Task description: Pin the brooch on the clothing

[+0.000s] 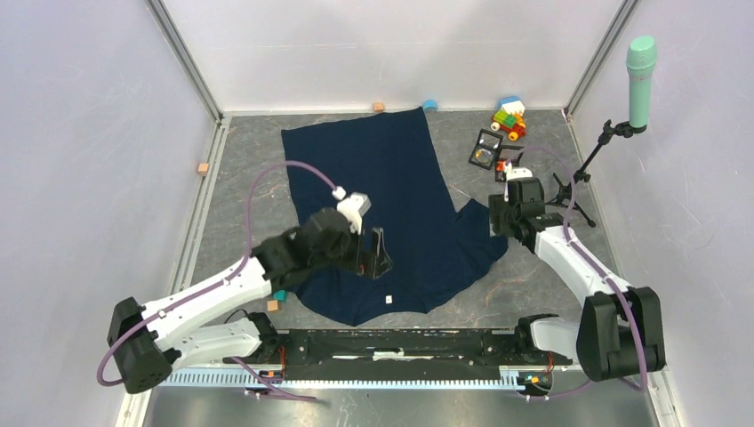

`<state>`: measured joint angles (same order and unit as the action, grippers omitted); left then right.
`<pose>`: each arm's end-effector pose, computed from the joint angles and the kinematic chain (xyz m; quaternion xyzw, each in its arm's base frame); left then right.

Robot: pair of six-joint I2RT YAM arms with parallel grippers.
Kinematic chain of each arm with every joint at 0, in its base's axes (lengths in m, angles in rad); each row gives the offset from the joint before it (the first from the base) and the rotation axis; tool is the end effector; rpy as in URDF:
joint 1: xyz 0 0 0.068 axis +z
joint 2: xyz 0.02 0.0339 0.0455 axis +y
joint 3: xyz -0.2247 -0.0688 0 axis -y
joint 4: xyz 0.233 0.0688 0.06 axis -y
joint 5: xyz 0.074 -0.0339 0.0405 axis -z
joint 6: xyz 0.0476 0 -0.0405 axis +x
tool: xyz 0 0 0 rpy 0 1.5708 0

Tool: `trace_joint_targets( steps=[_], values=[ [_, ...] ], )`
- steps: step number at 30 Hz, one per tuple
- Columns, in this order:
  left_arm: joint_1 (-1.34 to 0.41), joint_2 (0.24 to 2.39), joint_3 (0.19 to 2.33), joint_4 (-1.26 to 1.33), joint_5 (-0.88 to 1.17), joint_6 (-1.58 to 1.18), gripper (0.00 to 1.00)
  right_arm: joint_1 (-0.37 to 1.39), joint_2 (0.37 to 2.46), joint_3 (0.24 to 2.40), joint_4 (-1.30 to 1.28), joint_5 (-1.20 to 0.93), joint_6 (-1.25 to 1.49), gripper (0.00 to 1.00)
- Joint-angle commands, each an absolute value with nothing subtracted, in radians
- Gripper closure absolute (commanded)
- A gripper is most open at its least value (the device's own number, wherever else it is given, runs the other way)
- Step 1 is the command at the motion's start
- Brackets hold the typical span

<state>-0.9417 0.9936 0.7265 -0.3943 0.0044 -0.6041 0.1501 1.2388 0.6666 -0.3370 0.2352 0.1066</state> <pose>0.1375 -0.1893 0.2235 0.1519 0.8855 -0.3081 0.3130 0.2479 0.0263 0.1553 0.0177 0.9399 -0.0688 0.3341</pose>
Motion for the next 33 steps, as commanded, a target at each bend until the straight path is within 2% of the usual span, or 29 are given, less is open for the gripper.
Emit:
trace_joint_targets(
  steps=[1, 6, 9, 12, 16, 19, 23, 30, 33],
  values=[
    [-0.815, 1.087, 0.95, -0.574, 0.09, -0.324, 0.0, 0.15, 1.167, 0.813, -0.437, 0.16, 0.103, 0.26],
    [-0.534, 1.156, 1.029, -0.537, 0.202, -0.224, 0.0, 0.15, 1.135, 0.932, -0.472, 0.048, 0.124, 0.15],
    [-0.4, 1.208, 1.062, -0.52, 0.29, -0.259, 0.0, 0.15, 1.174, 1.005, -0.476, 0.014, 0.122, 0.14],
    [-0.362, 1.216, 1.065, -0.516, 0.322, -0.255, 0.0, 0.15, 1.233, 1.073, -0.465, 0.025, 0.102, 0.14],
    [-0.358, 1.182, 1.057, -0.551, 0.201, -0.203, 0.0, 0.15, 1.313, 1.074, -0.339, 0.072, 0.092, 0.14],
    [-0.354, 1.149, 1.05, -0.573, 0.121, -0.183, 0.0, 0.15, 1.403, 1.067, -0.213, 0.085, 0.086, 0.19],
    [-0.345, 1.108, 1.033, -0.581, 0.114, -0.176, 0.0, 0.15, 1.554, 1.096, -0.096, 0.119, 0.064, 0.23],
    [-0.333, 1.099, 1.035, -0.607, 0.074, -0.145, 0.0, 0.15, 1.845, 1.281, -0.105, 0.214, 0.009, 0.4],
    [-0.305, 1.115, 1.05, -0.626, 0.037, -0.143, 0.0, 0.15, 1.914, 1.341, -0.087, 0.222, 0.009, 0.41]
  ],
)
